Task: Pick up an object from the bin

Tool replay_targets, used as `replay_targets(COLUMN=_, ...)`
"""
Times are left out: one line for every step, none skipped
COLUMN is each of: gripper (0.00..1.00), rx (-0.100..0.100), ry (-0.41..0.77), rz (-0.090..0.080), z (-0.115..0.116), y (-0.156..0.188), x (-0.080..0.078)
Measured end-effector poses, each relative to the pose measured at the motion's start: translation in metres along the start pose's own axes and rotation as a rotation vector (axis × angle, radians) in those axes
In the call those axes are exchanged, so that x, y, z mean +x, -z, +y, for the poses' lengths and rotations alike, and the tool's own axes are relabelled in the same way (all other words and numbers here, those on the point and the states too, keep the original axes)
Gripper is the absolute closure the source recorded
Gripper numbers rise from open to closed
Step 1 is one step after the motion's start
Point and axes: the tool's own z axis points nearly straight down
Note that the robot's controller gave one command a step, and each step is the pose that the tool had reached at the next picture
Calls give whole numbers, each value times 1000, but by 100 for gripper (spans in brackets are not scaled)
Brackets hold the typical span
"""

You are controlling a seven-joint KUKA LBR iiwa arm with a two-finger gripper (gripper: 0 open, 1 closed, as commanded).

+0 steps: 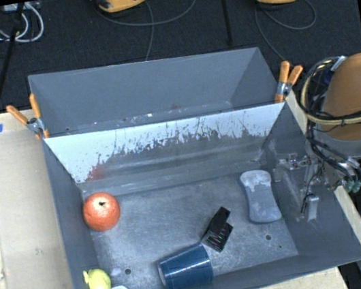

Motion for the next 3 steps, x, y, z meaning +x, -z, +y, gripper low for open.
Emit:
replay_targets(gripper=0, rx=1, ry=3, rz=-7, z=1, y=5, x=-1)
replay_targets(gripper=0, rx=5, ry=66, rz=-16, z=16, y=-18, x=12)
replay_targets(gripper=0, rx=5, ry=229, rz=-14, z=34, y=-77, x=-20)
